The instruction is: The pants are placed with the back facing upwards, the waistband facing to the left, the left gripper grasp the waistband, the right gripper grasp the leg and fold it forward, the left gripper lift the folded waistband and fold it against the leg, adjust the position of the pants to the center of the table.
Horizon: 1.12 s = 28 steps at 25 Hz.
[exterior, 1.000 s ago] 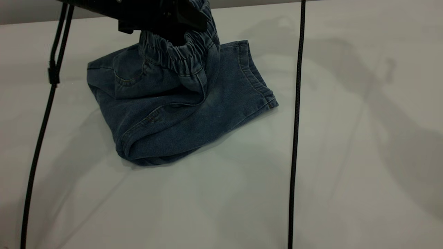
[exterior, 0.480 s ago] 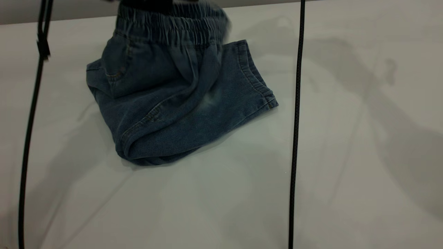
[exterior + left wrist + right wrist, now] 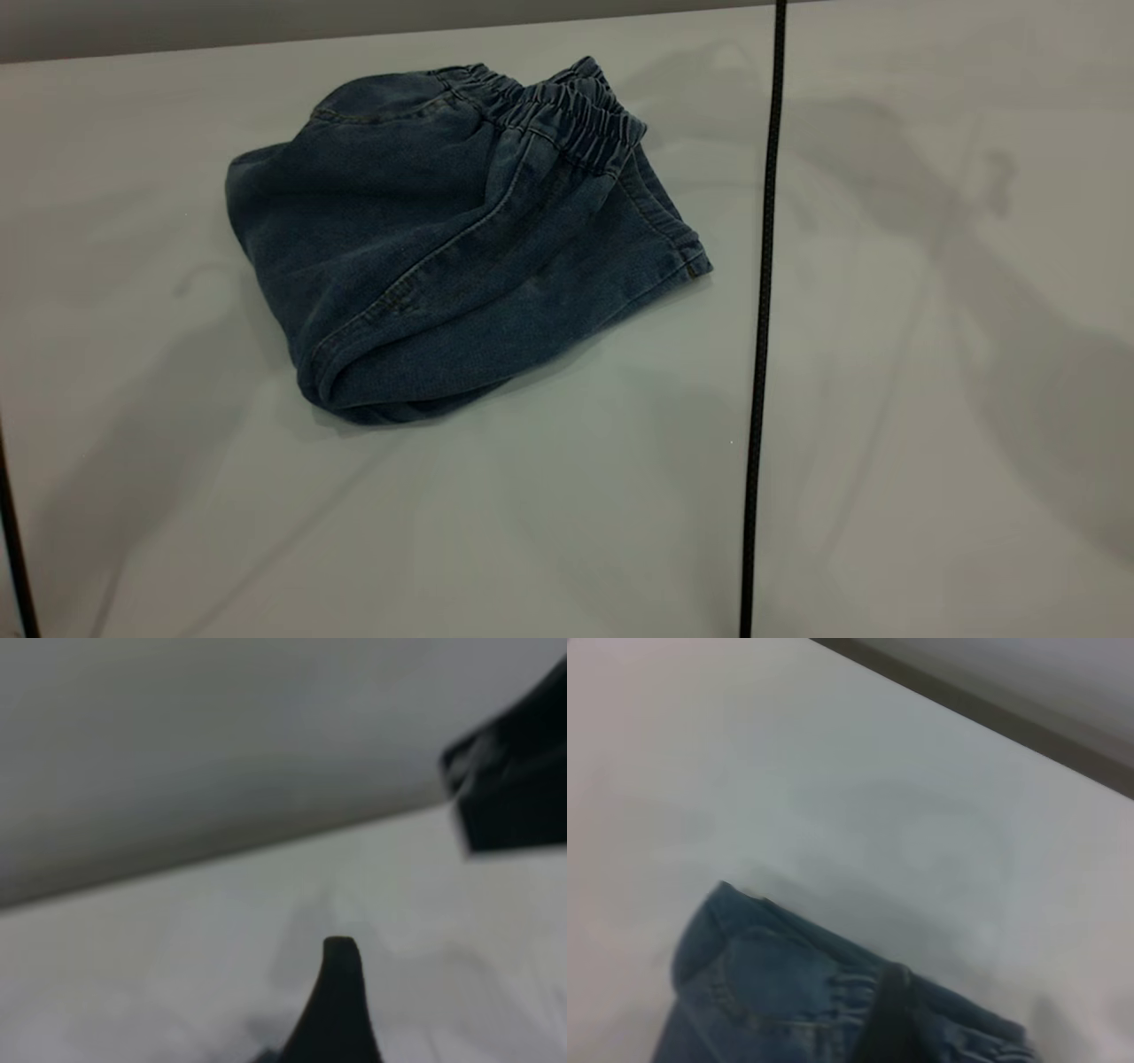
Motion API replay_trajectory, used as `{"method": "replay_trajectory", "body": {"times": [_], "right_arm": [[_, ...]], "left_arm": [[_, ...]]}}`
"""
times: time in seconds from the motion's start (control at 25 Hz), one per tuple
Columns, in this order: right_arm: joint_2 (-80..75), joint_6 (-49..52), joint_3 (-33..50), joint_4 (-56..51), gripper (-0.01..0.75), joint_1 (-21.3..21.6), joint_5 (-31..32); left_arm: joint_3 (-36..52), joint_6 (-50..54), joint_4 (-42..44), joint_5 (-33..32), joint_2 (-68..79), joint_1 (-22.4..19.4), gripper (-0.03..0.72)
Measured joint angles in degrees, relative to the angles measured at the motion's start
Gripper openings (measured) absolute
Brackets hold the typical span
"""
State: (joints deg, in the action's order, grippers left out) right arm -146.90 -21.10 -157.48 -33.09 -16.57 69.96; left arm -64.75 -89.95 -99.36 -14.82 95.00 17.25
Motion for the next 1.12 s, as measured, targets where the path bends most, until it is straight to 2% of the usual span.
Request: {"method": "replay_trajectory", "body": {"times": [0.24,0.52,0.92,1.0,1.12], "right_arm": [[-1.11,1.45,0.87,0.30,0.570,-0.92,-0.12],[-4.78,0.75,2.98,0.76,0.570,-8.35,-0.07],[-8.28,3.95,4.11,19.82,0.570,-22.82,-0.11],[-9.56,5.56,4.94,23.17,0.570,-24.57,-0.11],[-11.09,6.59,6.23,27.37,0.570,-24.60,0.00]], "left_arm": [[0.05,0.06,0.39,4.45,-9.65,0.00,0.567],[0.05,0.00,0.39,6.35,-17.46,0.00,0.564],[0.05,0.00,0.39,6.35,-17.45,0.00,0.563],[0.05,0.00,0.39,6.12,-17.45,0.00,0.563],[0.05,0.00,0.39,6.12,-17.41,0.00,0.563]]}}
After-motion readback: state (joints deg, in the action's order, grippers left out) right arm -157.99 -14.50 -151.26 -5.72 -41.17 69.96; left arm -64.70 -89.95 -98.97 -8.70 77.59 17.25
